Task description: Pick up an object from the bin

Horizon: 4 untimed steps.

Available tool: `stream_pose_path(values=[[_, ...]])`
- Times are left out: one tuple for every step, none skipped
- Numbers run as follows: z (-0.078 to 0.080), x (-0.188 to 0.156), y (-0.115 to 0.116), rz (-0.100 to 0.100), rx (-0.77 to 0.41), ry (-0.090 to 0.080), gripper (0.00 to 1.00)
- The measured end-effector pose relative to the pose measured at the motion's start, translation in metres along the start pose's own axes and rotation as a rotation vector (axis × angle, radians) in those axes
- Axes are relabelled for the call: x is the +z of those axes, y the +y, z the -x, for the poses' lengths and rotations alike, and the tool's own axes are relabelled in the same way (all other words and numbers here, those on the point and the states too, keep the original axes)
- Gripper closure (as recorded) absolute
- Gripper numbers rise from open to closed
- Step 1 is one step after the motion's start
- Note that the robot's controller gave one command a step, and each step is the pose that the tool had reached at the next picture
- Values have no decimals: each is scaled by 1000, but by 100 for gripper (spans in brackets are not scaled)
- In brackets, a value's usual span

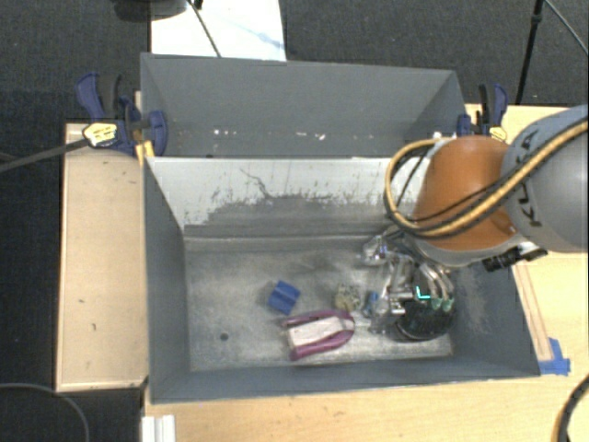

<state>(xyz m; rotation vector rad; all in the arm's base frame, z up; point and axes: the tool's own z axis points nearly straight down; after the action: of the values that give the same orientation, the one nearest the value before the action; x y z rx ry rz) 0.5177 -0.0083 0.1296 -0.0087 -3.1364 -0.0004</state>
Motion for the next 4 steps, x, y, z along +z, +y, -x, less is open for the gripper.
stream_pose_path(values=[[10,57,-27,-1,-235,-11,0],[12,54,-26,-1,-235,-18,100],[-15,54,-23,0,-201,-8,100],[-15,54,-23,0,-202,-7,0]])
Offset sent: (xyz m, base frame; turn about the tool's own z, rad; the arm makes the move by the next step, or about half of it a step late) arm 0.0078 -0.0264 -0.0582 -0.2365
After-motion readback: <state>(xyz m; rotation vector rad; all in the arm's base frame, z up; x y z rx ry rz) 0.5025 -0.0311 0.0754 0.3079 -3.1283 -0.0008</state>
